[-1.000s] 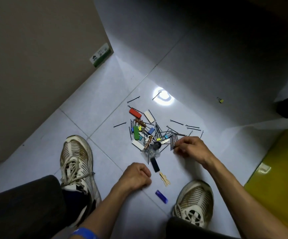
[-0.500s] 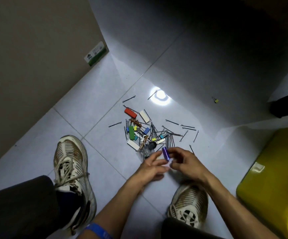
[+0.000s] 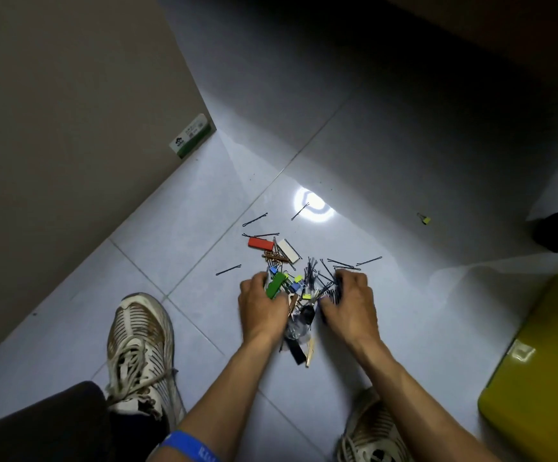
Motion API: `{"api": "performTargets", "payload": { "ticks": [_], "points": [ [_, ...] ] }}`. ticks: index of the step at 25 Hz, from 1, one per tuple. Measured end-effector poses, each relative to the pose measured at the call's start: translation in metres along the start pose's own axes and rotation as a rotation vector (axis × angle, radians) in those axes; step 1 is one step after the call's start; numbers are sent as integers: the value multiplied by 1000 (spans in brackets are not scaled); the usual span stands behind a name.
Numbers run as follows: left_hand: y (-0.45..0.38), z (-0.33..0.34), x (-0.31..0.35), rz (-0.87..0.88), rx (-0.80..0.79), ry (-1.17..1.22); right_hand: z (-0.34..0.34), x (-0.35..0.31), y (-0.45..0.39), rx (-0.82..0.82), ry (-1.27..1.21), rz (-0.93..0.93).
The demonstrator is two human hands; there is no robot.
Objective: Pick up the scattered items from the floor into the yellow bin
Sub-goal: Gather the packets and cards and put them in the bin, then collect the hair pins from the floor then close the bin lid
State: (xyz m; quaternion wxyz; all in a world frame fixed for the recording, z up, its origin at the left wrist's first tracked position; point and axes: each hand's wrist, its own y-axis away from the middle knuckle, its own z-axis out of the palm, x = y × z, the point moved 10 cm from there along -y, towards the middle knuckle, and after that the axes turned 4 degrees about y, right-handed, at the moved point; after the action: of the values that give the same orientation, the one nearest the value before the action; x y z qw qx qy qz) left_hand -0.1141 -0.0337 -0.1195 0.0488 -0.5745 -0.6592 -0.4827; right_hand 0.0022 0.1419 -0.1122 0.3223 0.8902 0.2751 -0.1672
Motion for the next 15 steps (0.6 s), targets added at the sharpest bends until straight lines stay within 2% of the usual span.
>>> {"api": "performTargets", "payload": {
  "ticks": [2,5,9,13,15],
  "points": [
    [-10,-13,1,-11,51,-15,-14,14,-5,62,-7,97],
    [-17,-2,5,-44,-61,-97,-8,12,-4,-8,-62,104],
    [-5,45,26,-22,-233,-36,28,-36,4,-81,-362,28],
    [-9,52,19,-53,-261,5,50,-33,1,-163,-768,188],
    [-7,51,17,-35,-239,33,59,-32,2,-186,-857,240]
  ]
}}
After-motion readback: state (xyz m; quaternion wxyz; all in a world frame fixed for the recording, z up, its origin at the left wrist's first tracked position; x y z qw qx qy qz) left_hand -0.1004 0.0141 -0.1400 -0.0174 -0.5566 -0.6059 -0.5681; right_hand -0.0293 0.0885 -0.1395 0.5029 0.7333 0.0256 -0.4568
